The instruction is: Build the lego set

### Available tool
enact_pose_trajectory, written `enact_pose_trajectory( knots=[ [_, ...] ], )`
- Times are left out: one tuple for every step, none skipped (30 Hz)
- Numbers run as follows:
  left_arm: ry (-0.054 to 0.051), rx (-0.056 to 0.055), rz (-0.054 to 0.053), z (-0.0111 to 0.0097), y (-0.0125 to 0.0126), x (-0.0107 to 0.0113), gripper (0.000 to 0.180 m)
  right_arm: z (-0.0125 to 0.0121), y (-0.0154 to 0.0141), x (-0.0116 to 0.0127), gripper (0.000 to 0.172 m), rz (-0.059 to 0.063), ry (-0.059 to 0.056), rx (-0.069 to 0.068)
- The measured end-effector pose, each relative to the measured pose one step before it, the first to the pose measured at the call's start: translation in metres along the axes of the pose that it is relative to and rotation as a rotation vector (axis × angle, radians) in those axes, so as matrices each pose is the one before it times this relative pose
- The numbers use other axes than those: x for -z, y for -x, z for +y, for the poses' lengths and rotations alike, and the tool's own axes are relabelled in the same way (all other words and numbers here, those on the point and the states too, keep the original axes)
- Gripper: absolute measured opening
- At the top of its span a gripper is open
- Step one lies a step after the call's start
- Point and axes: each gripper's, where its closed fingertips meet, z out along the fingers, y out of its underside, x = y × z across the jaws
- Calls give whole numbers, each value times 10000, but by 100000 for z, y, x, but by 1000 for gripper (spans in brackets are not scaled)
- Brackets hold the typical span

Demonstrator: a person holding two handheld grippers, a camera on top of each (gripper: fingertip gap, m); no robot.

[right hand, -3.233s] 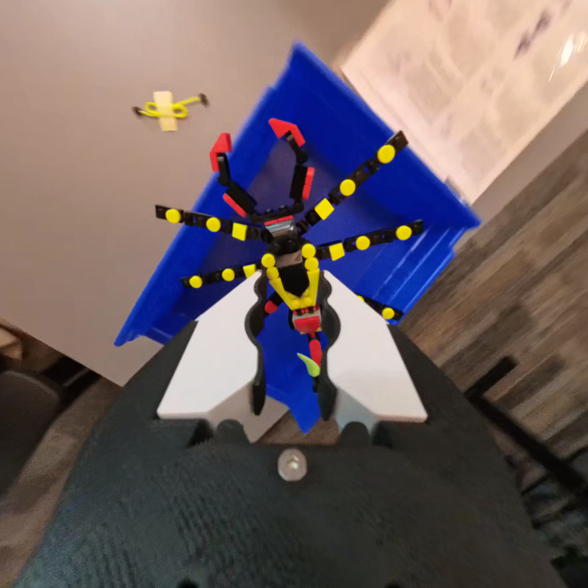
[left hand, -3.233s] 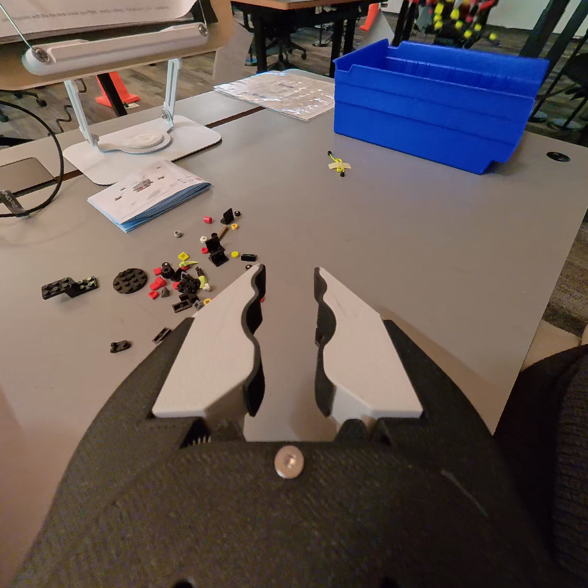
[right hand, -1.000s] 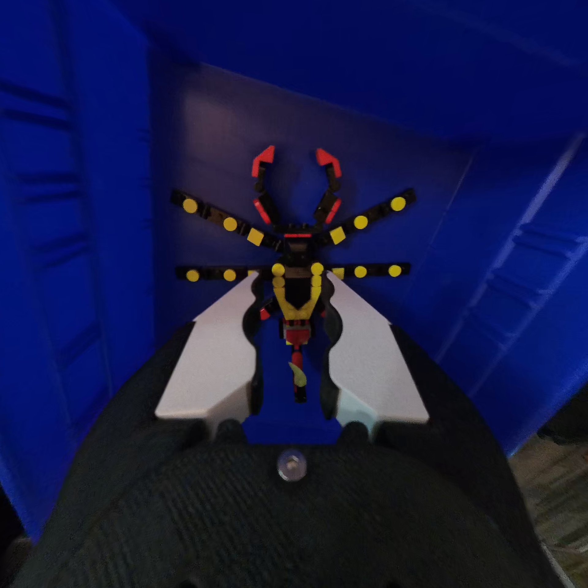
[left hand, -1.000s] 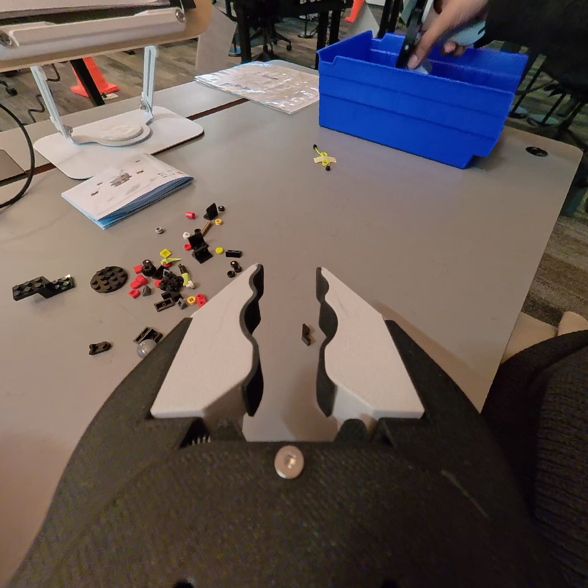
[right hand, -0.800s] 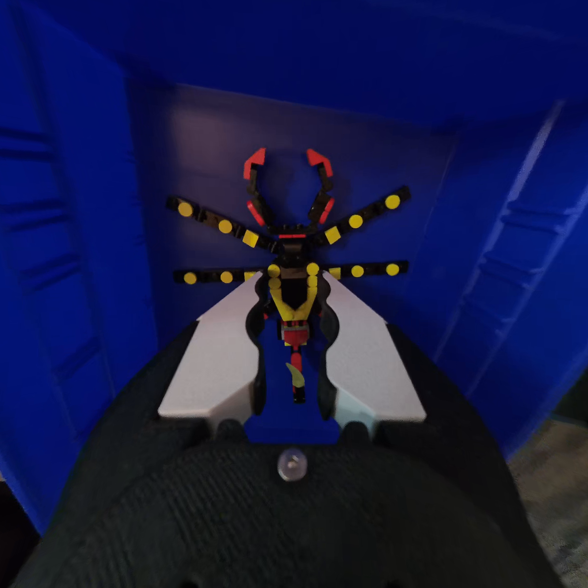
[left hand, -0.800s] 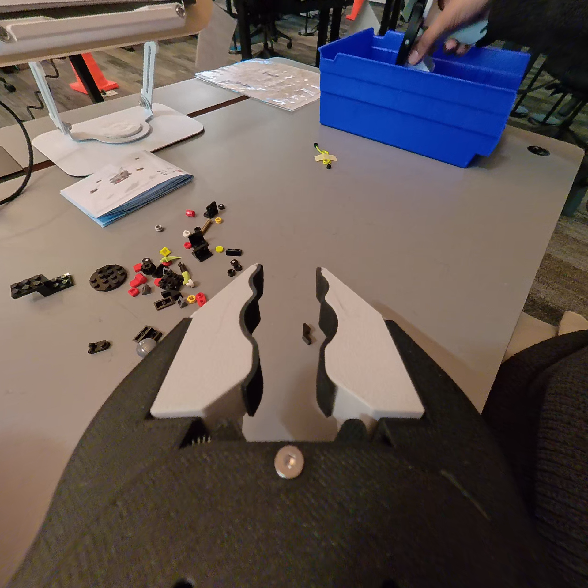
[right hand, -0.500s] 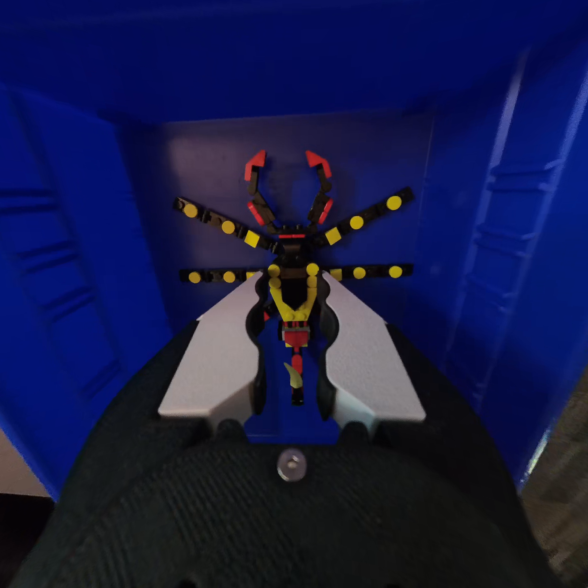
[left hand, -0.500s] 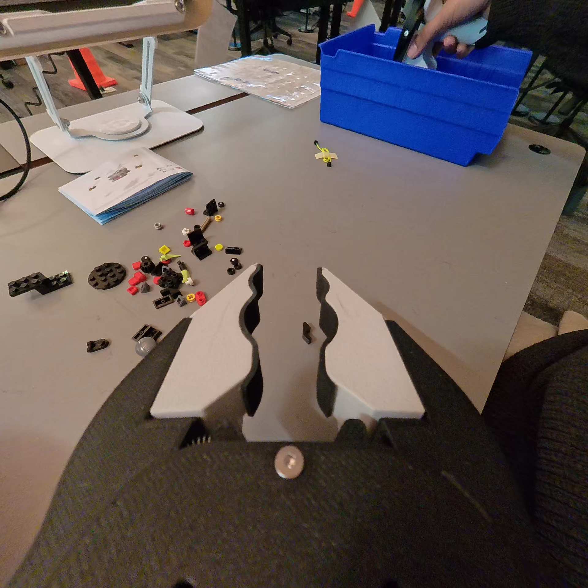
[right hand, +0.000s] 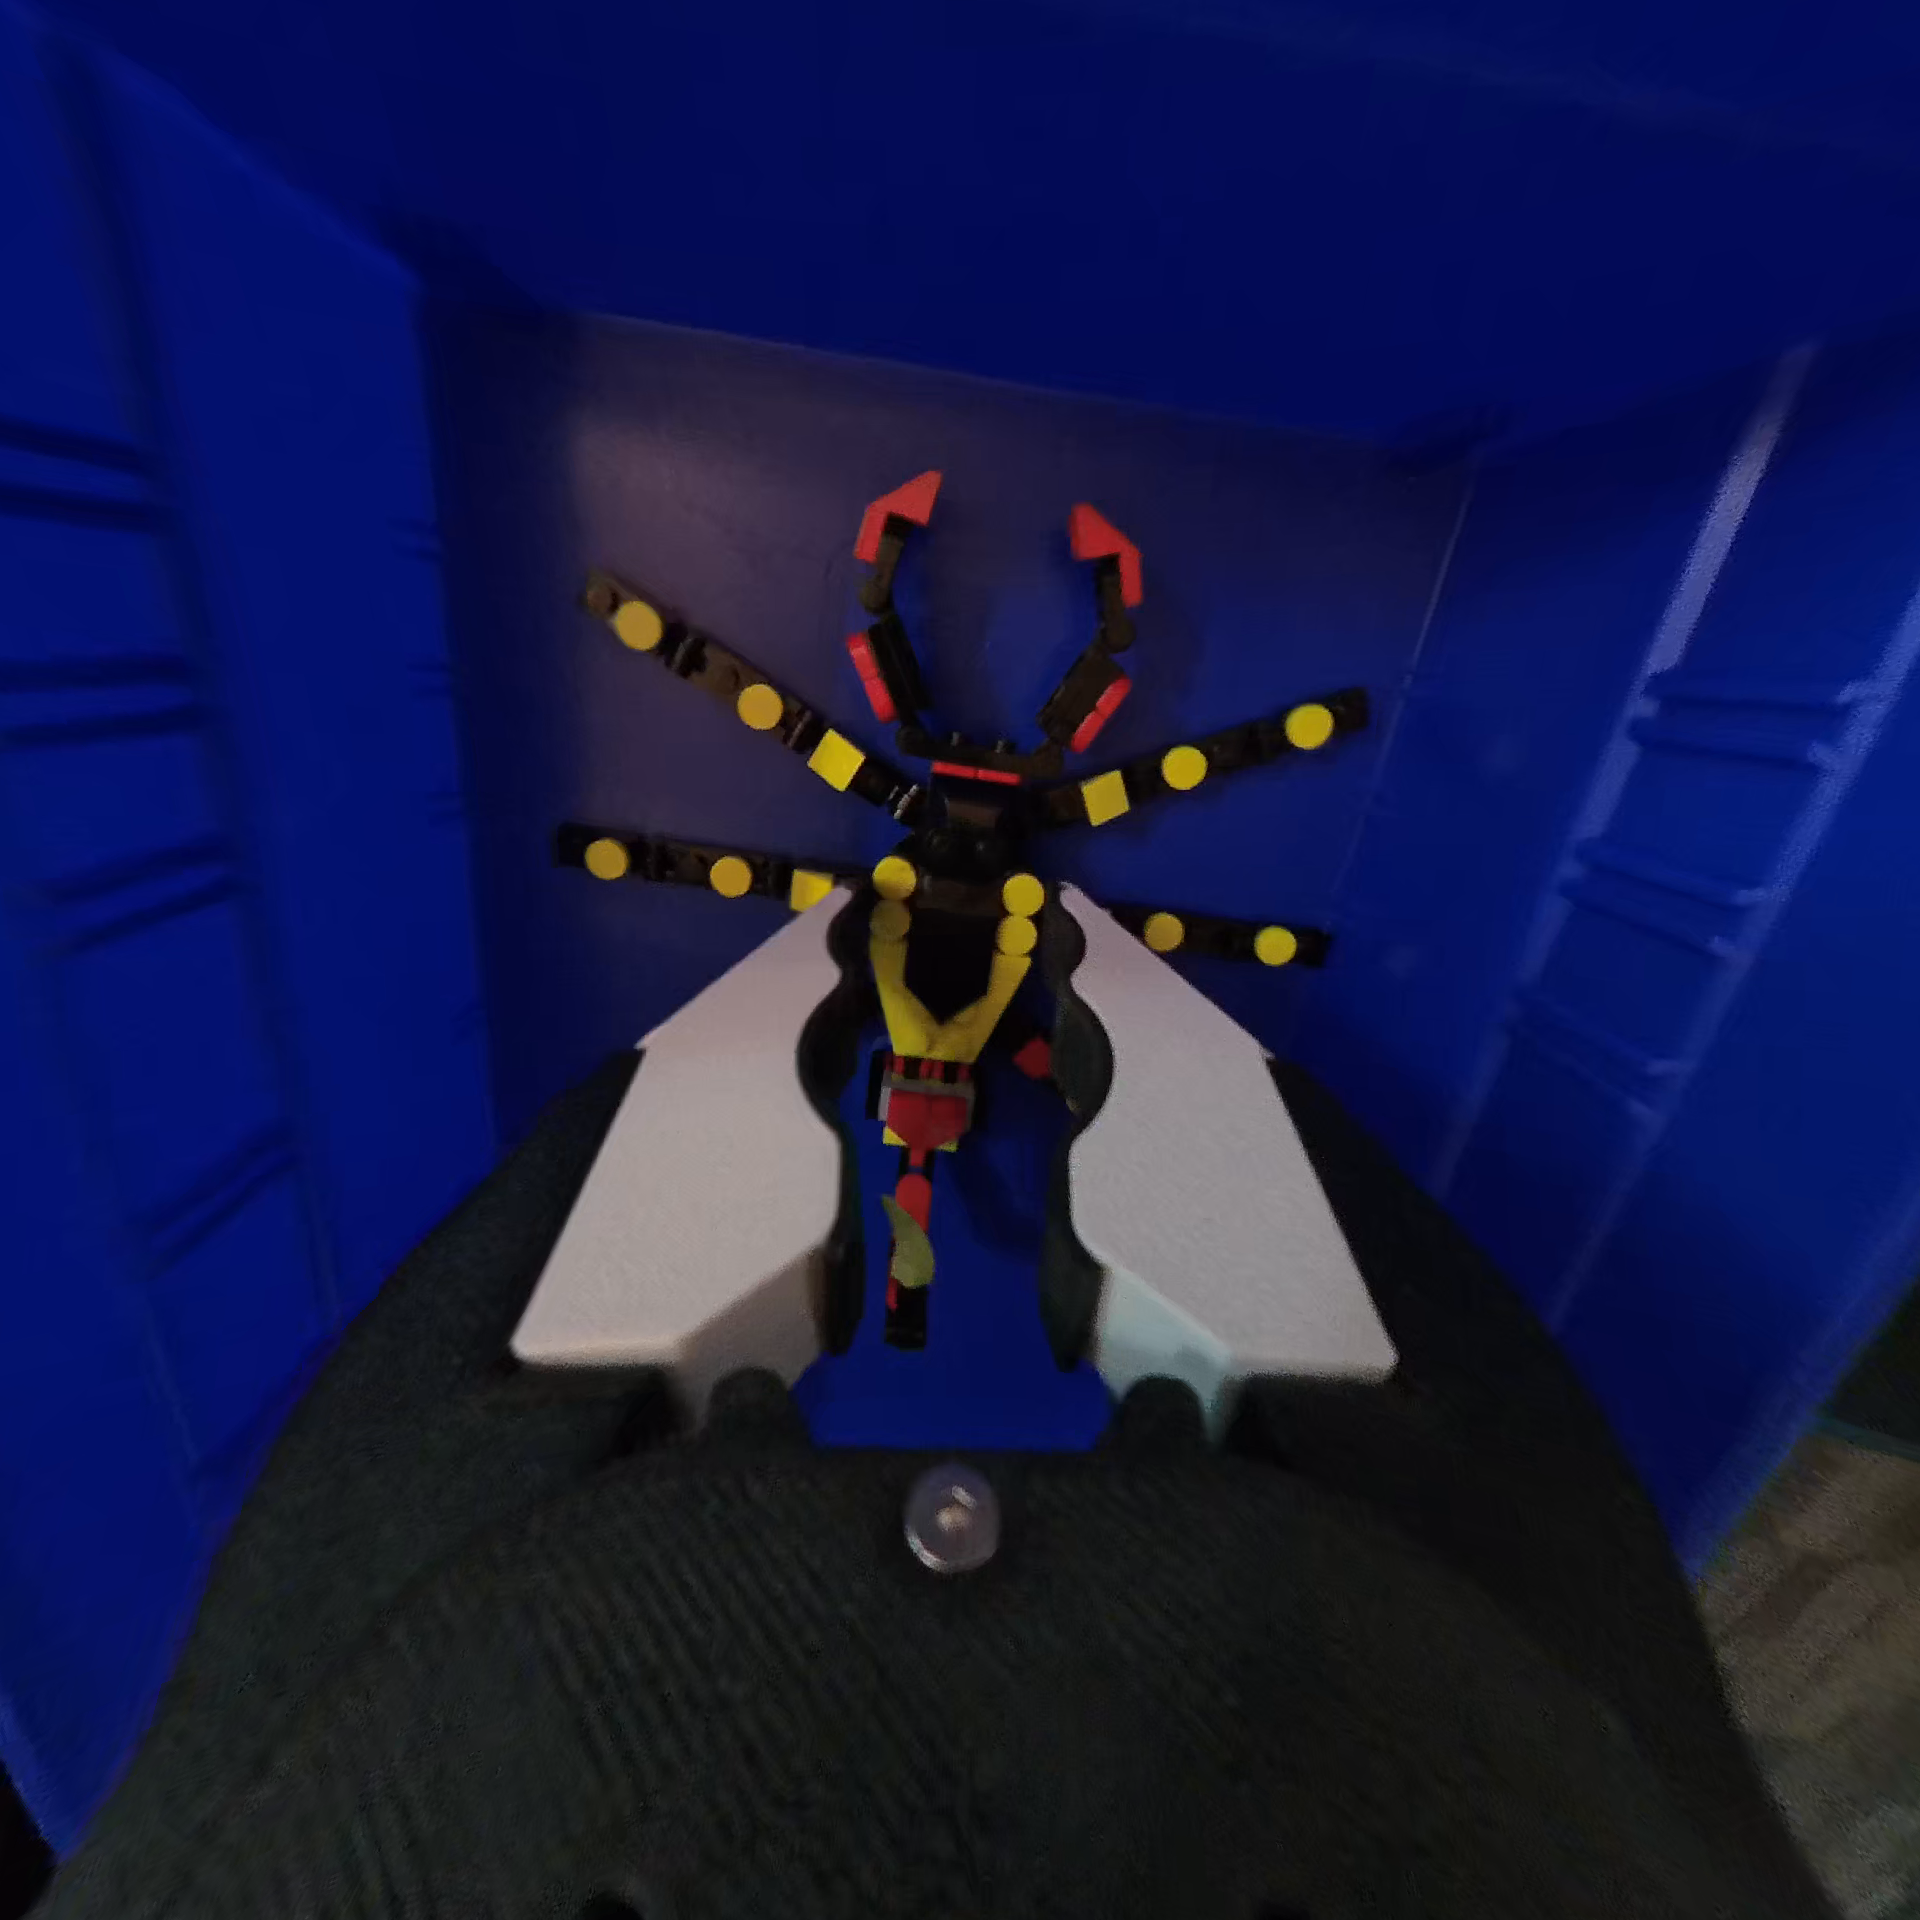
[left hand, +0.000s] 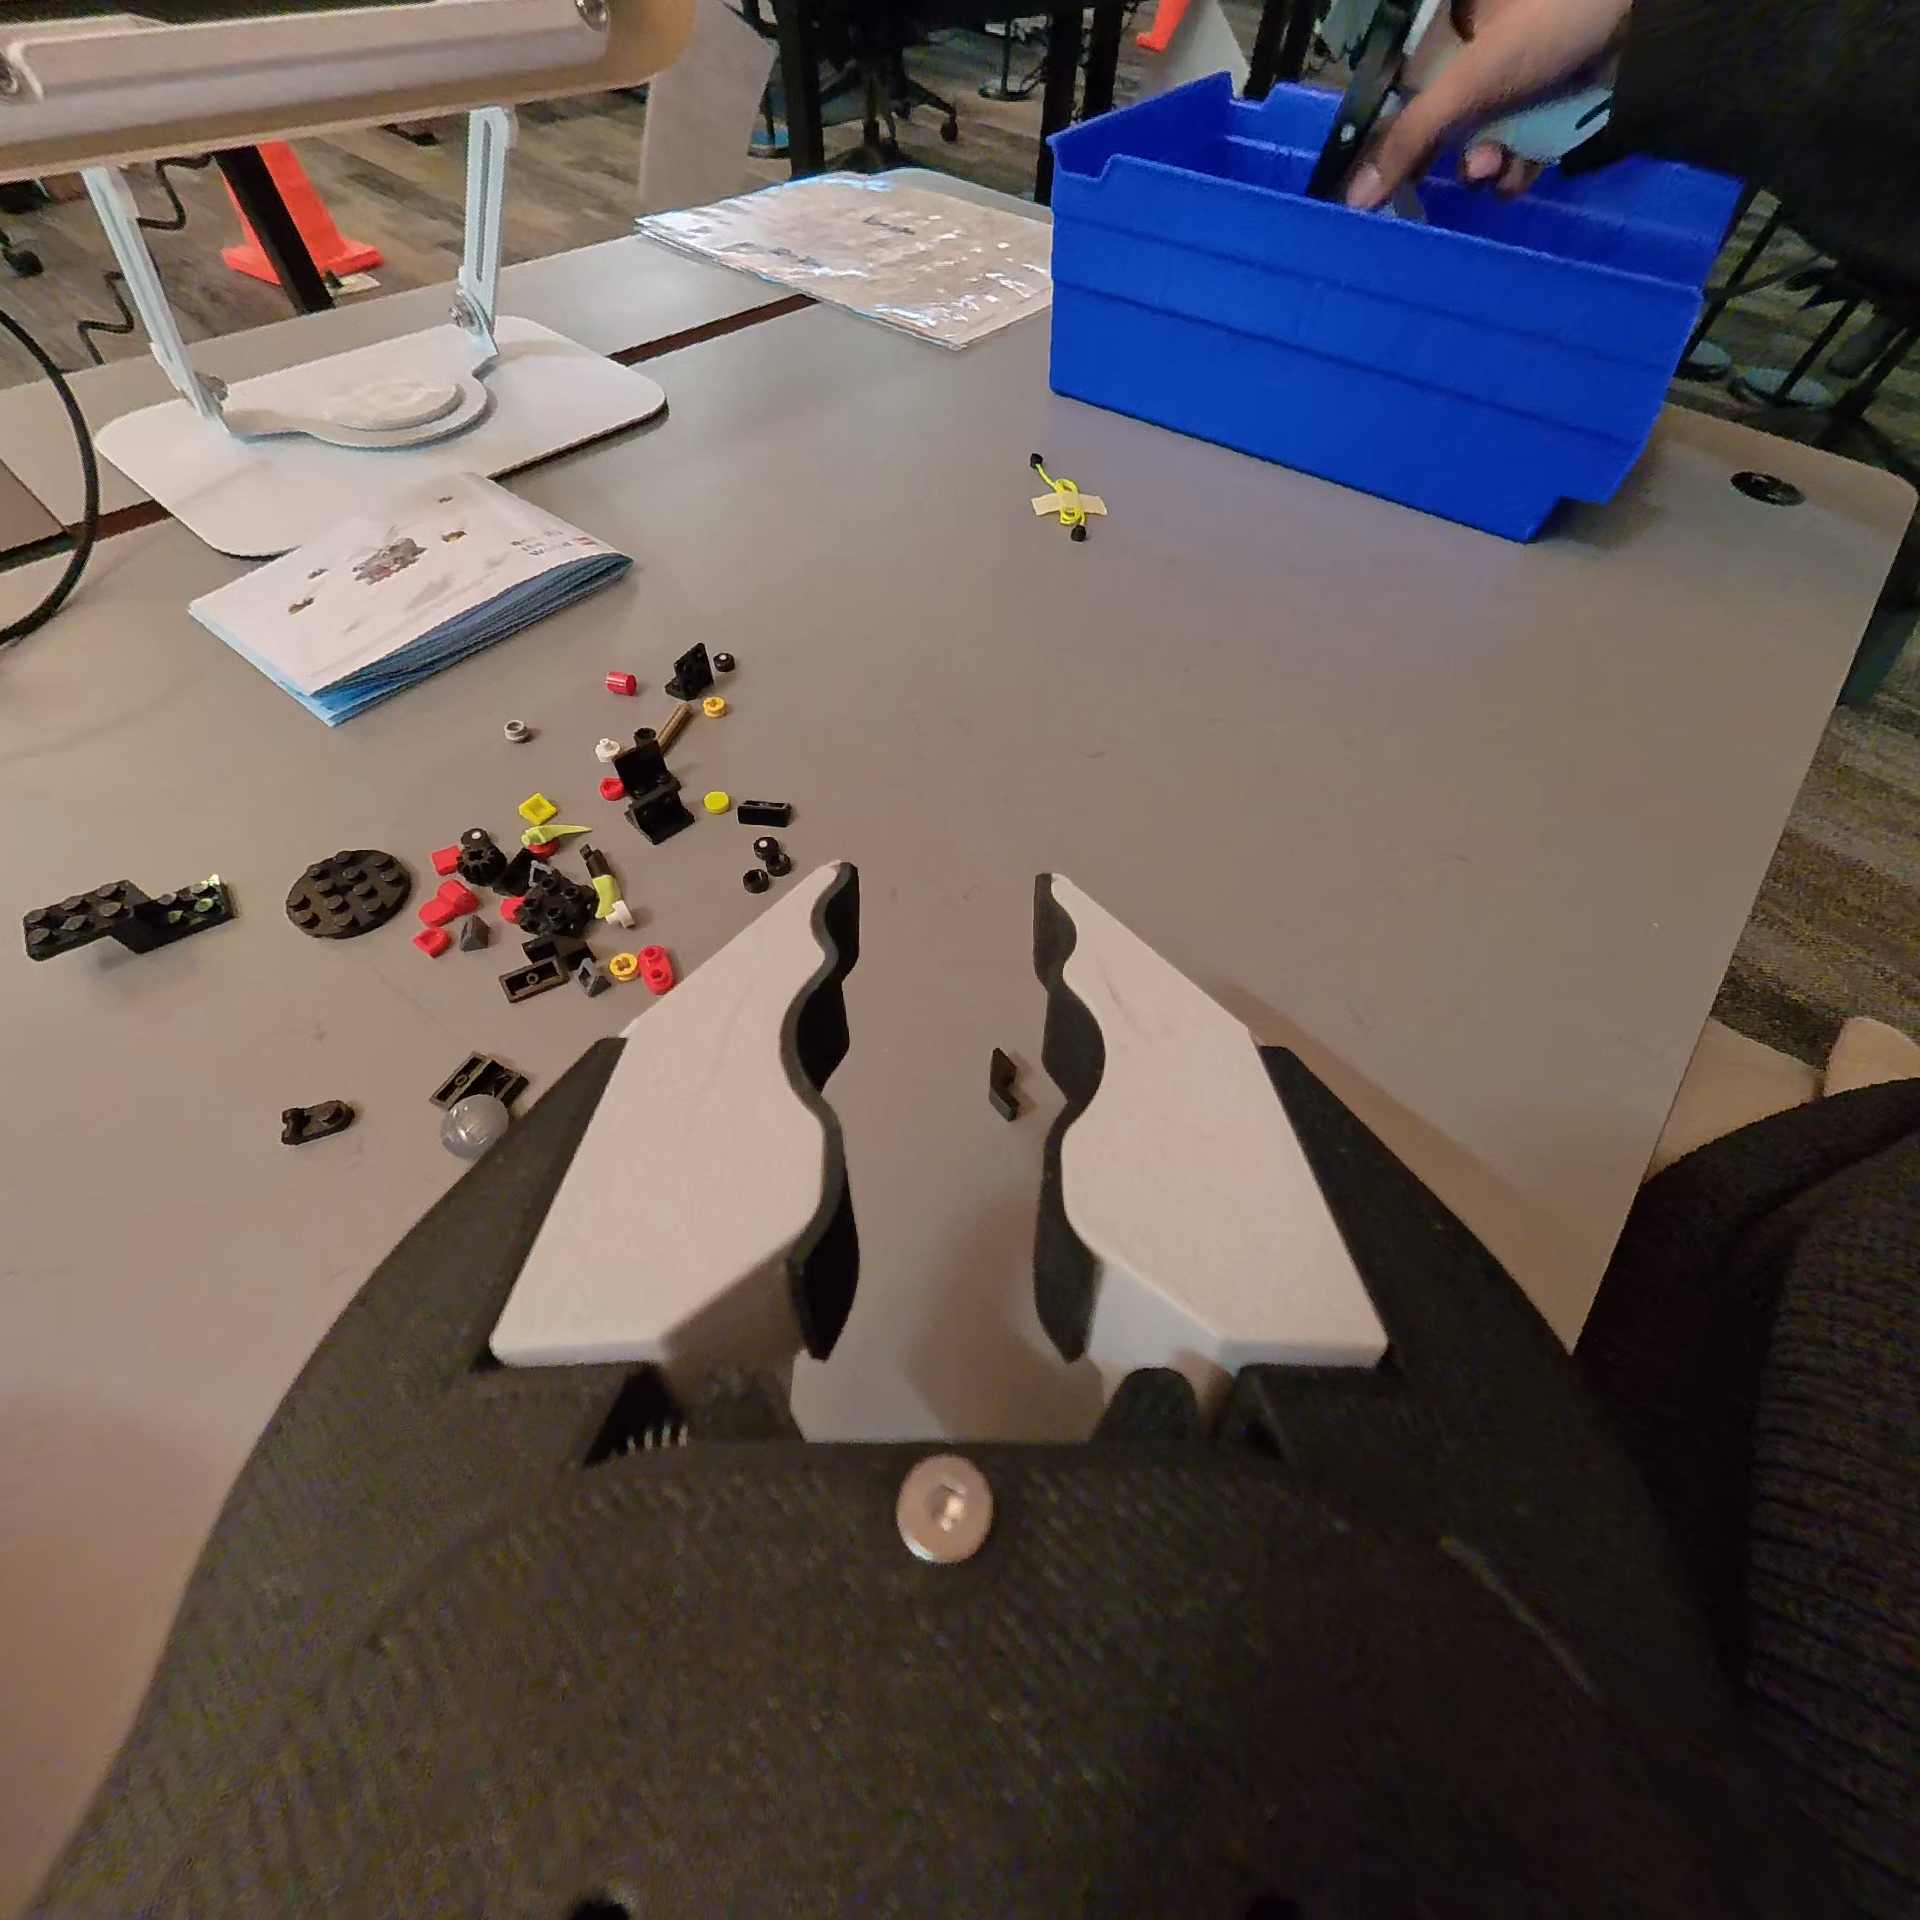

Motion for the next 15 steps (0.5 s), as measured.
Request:
enact_pose_trajectory(
  knots=[
    [-5,-1,-4,-5,11,4,31,54,19,13,32,-46,8,30],
    [3,7,0,-1,11,-8,31,43,5,47,32,-36,-4,3],
    [8,8,8,18,-8,-3,31,-2,-38,75,32,-8,-37,-5],
    [6,4,-2,24,9,-8,31,-15,-86,167,32,40,-57,2],
    [5,1,-7,11,11,-13,31,-16,-95,281,32,42,-54,24],
    [7,2,-7,10,8,5,31,-129,-129,453,32,61,-129,18],
    [-2,2,-6,1,12,7,31,-261,-105,649,32,35,-216,-12],
    [-10,2,-7,-7,20,9,31,-360,-69,844,32,11,-255,-12],
    [-8,4,-5,-10,32,0,31,-419,-48,983,32,-11,-279,-29],
    [0,13,3,-9,20,-20,31,-454,-34,1068,32,-9,-269,-25],
    [8,21,15,17,6,-27,31,-466,-18,1109,32,6,-255,-1],
    [10,22,21,26,-22,-40,31,-407,-30,1099,32,31,-184,33],
    [10,14,17,13,-27,-22,31,-378,-48,1069,32,67,-160,72],
    [5,1,10,13,-34,-11,31,-423,-66,1036,32,97,-178,97],
    [-6,-16,-1,-22,-33,8,31,-488,-70,1028,32,122,-207,91]
  ],
)
